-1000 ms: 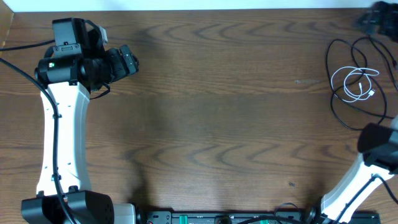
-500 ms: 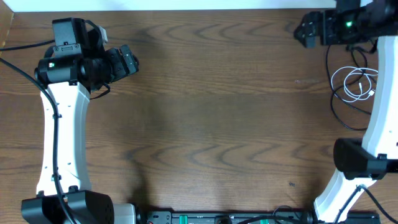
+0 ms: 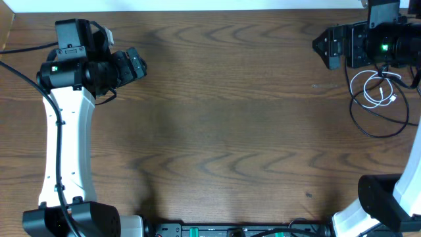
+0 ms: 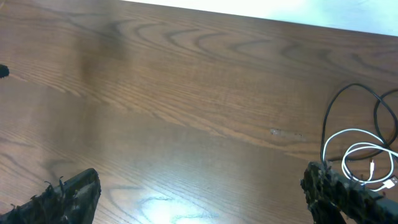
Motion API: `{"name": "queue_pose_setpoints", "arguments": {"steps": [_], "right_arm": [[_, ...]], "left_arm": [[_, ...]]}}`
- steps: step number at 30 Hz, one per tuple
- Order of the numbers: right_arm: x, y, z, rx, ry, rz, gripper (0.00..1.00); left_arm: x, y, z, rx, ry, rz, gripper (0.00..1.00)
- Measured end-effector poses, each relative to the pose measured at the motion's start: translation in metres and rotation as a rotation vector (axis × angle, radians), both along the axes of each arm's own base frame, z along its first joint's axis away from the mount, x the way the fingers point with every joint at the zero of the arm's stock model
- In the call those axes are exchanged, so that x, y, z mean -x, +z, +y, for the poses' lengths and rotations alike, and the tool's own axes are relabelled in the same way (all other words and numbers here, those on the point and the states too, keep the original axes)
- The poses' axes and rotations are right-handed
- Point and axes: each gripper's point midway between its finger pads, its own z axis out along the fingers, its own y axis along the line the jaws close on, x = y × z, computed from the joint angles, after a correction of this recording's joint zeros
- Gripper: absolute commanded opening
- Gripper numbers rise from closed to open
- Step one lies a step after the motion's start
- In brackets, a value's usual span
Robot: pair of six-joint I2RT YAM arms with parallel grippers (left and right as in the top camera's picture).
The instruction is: Untangle cables
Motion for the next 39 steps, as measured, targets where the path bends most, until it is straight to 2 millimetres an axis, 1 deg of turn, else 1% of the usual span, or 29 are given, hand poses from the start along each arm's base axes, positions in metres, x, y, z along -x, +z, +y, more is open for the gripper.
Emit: {"name": "queue_pose_setpoints", "arguments": {"steps": [13, 18, 21, 22, 24, 25, 26, 27, 28, 29, 30, 31, 34, 36, 38, 39], "right_arm": [[-0.002, -0.002, 0.000, 0.003, -0.001, 0.005, 0.99], [0.001, 0.000, 0.007, -0.007, 0.022, -0.003, 0.99], [0.009, 0.002, 0.007, -0.012, 0.028, -0.029, 0.99], [0.016, 0.005, 0.007, -0.008, 0.035, -0.058, 0.99], [0.023, 0.012, 0.007, 0.006, 0.057, -0.137, 0.99], [0.033, 0.012, 0.006, 0.011, 0.064, -0.158, 0.99], [0.039, 0.014, 0.006, 0.018, 0.076, -0.212, 0.99], [0.044, 0.012, 0.005, 0.025, 0.082, -0.228, 0.99], [0.052, 0.009, 0.005, 0.034, 0.092, -0.266, 0.99], [0.055, 0.006, 0.004, 0.040, 0.097, -0.293, 0.99], [0.059, 0.000, 0.004, 0.046, 0.100, -0.311, 0.99], [0.061, -0.004, 0.003, 0.050, 0.100, -0.325, 0.99], [0.066, -0.029, 0.000, 0.075, 0.097, -0.384, 0.99], [0.068, -0.040, -0.001, 0.089, 0.100, -0.421, 0.99], [0.071, -0.060, -0.002, 0.108, 0.107, -0.470, 0.99], [0.069, -0.062, -0.002, 0.113, 0.108, -0.531, 0.99]], "left_arm": [[0.000, 0.000, 0.000, 0.000, 0.000, 0.000, 0.95], [0.000, 0.000, 0.000, 0.000, 0.000, 0.000, 0.95], [0.000, 0.000, 0.000, 0.000, 0.000, 0.000, 0.95], [0.000, 0.000, 0.000, 0.000, 0.000, -0.001, 0.95], [0.000, 0.000, 0.000, 0.000, 0.000, -0.001, 0.95], [0.000, 0.000, 0.000, 0.000, 0.000, -0.001, 0.95], [0.000, 0.000, 0.000, 0.000, 0.000, -0.001, 0.96], [0.000, 0.000, 0.000, 0.000, 0.000, -0.001, 0.95], [0.000, 0.000, 0.000, 0.000, 0.000, 0.001, 0.95], [0.000, 0.000, 0.000, 0.000, 0.000, -0.001, 0.95], [0.000, 0.000, 0.000, 0.000, 0.000, 0.000, 0.95], [0.000, 0.000, 0.000, 0.000, 0.000, -0.001, 0.95], [0.000, 0.000, 0.000, 0.000, 0.000, 0.000, 0.95], [0.000, 0.000, 0.000, 0.000, 0.000, -0.002, 0.95], [0.000, 0.000, 0.000, 0.000, 0.000, -0.001, 0.95], [0.000, 0.000, 0.000, 0.000, 0.000, 0.000, 0.95]]}}
